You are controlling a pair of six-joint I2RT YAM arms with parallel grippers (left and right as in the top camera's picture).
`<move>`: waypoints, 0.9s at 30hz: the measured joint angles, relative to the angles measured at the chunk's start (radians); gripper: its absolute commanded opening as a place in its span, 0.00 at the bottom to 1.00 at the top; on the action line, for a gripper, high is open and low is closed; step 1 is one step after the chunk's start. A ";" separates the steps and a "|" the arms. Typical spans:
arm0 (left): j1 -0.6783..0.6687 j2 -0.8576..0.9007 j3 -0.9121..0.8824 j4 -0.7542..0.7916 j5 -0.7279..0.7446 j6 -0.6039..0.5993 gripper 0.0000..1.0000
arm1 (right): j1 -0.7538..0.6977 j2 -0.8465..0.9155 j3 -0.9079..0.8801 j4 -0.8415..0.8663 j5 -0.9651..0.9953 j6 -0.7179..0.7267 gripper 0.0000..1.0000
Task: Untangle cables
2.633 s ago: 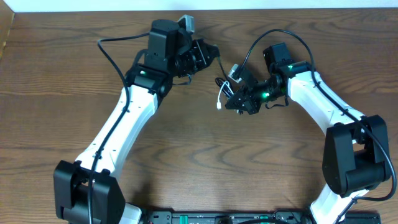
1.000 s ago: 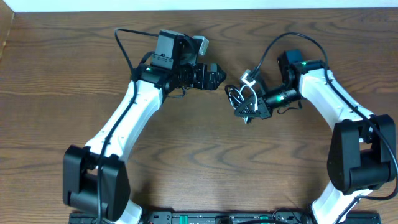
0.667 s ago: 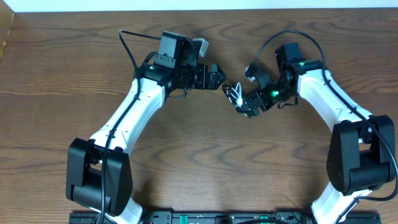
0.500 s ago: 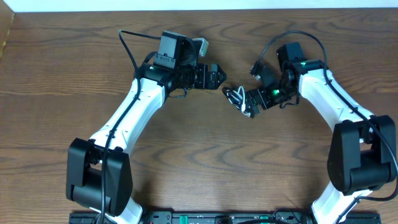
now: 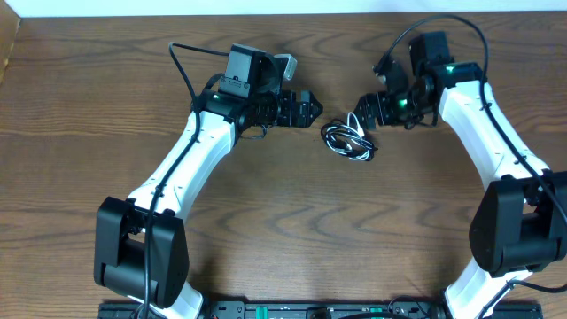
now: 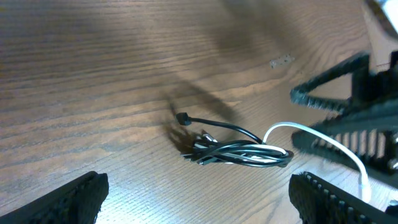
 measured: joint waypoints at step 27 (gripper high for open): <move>-0.071 0.037 0.000 0.008 -0.035 0.000 0.96 | -0.004 -0.001 0.021 -0.005 0.145 0.169 0.78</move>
